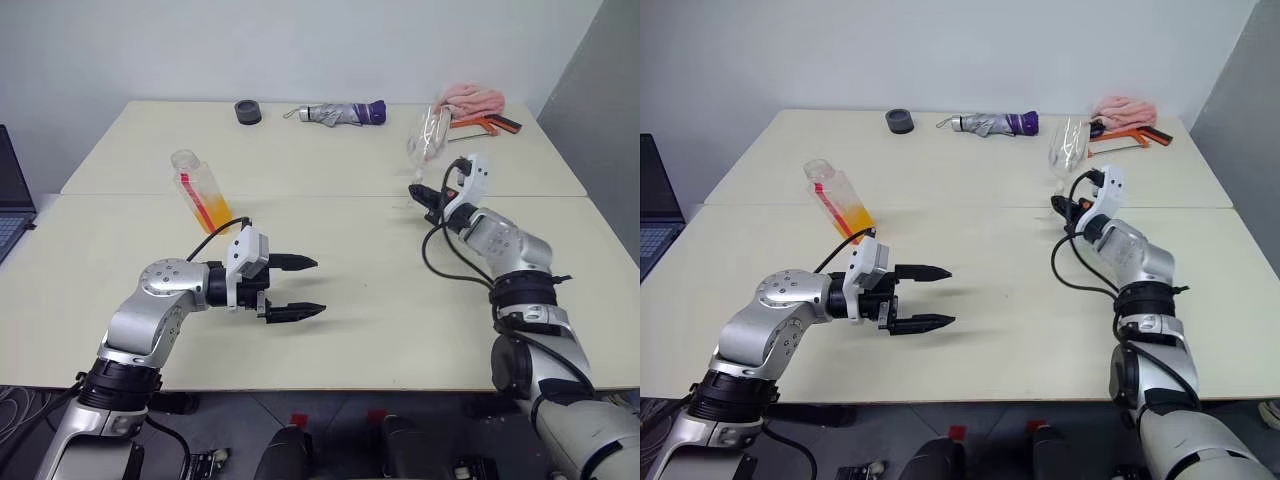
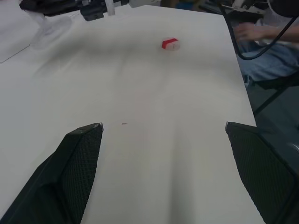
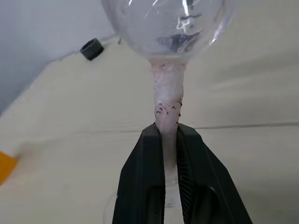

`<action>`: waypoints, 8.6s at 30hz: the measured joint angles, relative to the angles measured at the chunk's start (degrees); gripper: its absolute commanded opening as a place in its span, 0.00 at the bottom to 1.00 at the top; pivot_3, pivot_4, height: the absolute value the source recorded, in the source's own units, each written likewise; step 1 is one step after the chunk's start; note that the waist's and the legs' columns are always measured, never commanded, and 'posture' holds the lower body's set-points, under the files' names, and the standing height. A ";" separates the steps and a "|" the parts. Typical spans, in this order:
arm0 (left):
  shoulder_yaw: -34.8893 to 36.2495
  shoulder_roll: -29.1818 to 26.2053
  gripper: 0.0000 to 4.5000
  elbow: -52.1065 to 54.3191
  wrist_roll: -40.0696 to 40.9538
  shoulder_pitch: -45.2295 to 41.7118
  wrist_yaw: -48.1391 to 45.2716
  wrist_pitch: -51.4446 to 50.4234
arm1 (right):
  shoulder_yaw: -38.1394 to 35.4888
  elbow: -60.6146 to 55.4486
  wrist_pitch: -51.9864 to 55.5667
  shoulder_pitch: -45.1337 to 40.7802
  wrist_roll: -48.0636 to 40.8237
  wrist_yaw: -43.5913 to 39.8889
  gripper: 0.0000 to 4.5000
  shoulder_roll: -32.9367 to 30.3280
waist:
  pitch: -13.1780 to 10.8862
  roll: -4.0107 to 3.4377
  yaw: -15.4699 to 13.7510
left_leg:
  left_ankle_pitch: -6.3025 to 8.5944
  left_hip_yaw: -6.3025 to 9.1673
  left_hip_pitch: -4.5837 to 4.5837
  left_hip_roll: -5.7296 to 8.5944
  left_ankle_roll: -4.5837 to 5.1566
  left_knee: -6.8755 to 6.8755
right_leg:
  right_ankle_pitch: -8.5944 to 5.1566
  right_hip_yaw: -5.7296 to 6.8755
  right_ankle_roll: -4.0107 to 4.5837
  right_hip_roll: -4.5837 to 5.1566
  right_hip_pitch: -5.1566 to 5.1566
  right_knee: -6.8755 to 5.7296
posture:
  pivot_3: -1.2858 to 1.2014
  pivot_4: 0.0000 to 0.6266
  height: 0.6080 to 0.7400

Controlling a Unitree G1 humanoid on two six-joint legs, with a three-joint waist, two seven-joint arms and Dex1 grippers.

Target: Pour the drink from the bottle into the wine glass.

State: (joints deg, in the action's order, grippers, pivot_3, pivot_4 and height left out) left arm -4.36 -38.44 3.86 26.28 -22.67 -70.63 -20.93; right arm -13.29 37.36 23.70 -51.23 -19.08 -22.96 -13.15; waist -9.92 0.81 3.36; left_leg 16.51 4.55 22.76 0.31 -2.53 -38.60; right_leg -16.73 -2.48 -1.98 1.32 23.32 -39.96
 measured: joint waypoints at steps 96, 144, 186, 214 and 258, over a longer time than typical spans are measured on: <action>16.08 4.98 1.00 6.36 0.17 7.63 29.26 -0.66 | 21.44 -30.22 -21.41 29.59 12.86 -18.17 0.99 -0.85 | 0.03 -0.02 0.88 | -0.03 -0.02 -0.36 -0.11 -0.05 0.45 | 0.00 -0.07 0.01 0.13 -0.08 0.06 | 0.52 0.24 1.00; 20.34 8.31 1.00 -35.49 -13.61 -9.50 44.94 16.60 | 25.90 -59.68 6.46 27.51 -2.51 -20.53 0.99 -5.93 | 0.09 0.12 -1.47 | -0.04 0.07 -0.34 0.03 -0.07 0.35 | 0.00 0.11 0.00 0.17 -0.12 0.05 | 0.52 0.24 1.00; 12.37 7.94 0.38 -44.24 -19.08 -24.12 38.30 24.14 | 22.76 -62.65 6.75 26.28 -4.50 -17.92 1.00 -6.47 | 0.07 0.17 -1.52 | -0.05 0.28 0.11 0.06 -0.09 -0.11 | 0.01 0.23 0.00 0.15 0.03 0.00 | 0.52 0.24 1.00; -7.35 9.59 0.38 -59.22 -45.44 -44.14 46.76 54.98 | 19.77 -58.08 4.18 25.65 4.77 -1.06 1.00 -0.81 | 0.07 0.17 -1.43 | -0.03 0.14 0.11 0.20 -0.06 -0.13 | 0.01 0.17 -0.01 -0.01 0.06 -0.01 | 0.52 0.24 1.00; -22.70 6.49 0.38 -69.08 -70.15 -52.26 72.74 63.67 | 19.66 -57.34 -4.83 31.97 7.10 -0.69 1.00 0.87 | 0.06 0.18 -1.44 | -0.03 0.01 0.12 0.23 -0.06 -0.13 | 0.00 0.19 -0.02 -0.02 0.07 -0.03 | 0.52 0.24 1.00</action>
State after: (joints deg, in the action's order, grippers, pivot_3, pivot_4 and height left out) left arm -27.05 -31.95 -65.22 -43.87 -74.93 2.11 42.75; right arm 6.36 -19.98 18.86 -19.26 -11.98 -23.65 -12.29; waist -9.87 1.00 1.92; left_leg 16.48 4.56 22.88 0.53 -2.59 -38.73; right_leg -16.73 -2.29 -2.00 1.30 23.39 -39.99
